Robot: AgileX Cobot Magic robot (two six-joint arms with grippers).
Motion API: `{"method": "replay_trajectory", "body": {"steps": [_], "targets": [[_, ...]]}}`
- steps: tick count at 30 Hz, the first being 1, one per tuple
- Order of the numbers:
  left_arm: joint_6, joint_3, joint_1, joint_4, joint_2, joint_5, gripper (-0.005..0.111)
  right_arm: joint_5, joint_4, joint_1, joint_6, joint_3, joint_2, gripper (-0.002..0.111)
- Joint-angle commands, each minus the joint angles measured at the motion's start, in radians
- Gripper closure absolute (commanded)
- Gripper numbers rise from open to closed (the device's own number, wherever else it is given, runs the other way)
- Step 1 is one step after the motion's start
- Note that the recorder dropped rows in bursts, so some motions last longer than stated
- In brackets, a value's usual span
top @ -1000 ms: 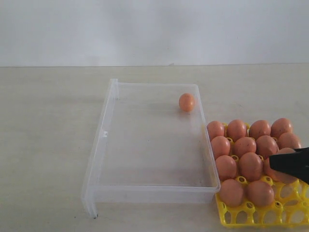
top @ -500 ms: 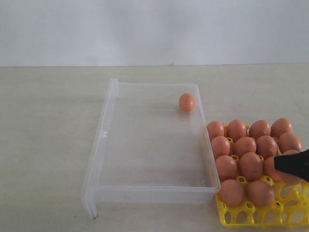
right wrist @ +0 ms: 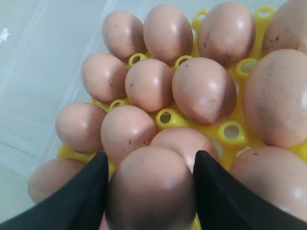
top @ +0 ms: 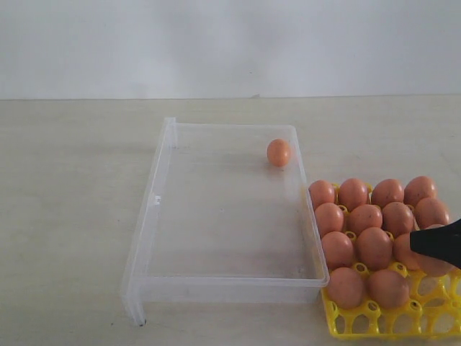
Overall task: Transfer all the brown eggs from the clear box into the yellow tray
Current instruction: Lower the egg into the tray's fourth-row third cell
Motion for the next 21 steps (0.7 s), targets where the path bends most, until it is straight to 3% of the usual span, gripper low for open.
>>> {"method": "replay_trajectory", "body": {"steps": [1, 21], "targets": [[0.002, 0.003, 0.003, -0.003, -0.002, -0.003, 0.103, -0.002, 0.004, -0.004, 0.004, 0.004, -0.007, 0.064], [0.002, 0.003, 0.003, -0.003, -0.002, -0.003, 0.103, -0.034, 0.004, -0.002, 0.060, 0.004, -0.003, 0.064]]}}
